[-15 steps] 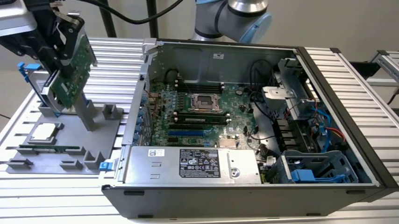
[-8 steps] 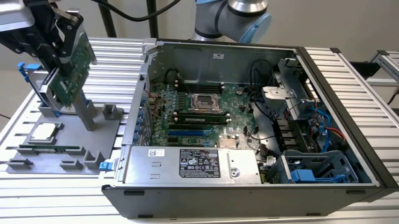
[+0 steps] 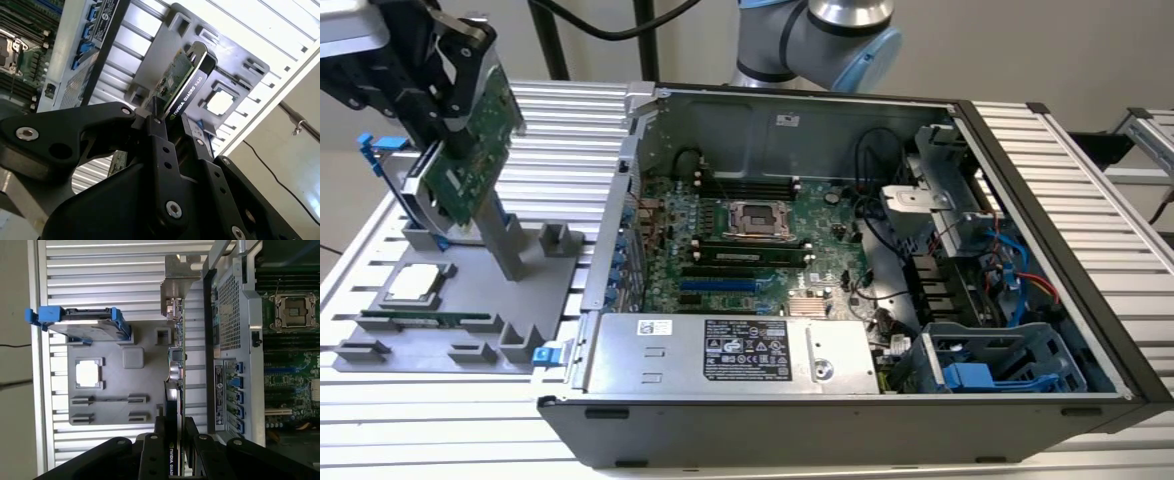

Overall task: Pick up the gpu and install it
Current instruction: 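Pick up the gpu and move the gpu toward the slot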

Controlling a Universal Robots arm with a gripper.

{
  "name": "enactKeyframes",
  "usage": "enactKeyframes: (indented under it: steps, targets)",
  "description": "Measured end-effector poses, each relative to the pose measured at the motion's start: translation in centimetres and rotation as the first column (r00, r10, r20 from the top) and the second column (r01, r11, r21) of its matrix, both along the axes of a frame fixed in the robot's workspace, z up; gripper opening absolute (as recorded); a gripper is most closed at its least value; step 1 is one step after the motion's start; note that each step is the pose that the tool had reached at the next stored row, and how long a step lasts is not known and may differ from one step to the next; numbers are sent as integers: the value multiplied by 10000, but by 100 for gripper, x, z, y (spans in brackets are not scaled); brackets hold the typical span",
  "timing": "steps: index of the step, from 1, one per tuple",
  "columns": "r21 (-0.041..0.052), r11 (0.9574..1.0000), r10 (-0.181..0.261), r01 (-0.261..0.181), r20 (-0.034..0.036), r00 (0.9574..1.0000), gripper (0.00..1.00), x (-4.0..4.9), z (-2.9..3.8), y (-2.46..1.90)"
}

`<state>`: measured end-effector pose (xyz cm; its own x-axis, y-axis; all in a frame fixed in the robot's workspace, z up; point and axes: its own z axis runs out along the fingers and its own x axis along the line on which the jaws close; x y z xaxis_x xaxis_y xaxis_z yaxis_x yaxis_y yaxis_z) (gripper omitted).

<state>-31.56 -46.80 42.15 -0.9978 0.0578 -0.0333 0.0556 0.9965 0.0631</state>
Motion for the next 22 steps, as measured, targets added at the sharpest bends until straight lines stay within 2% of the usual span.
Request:
enactKeyframes:
  steps: [22]
  targets:
    - [0,10000,0,0,1,10000,0,0,94,0]
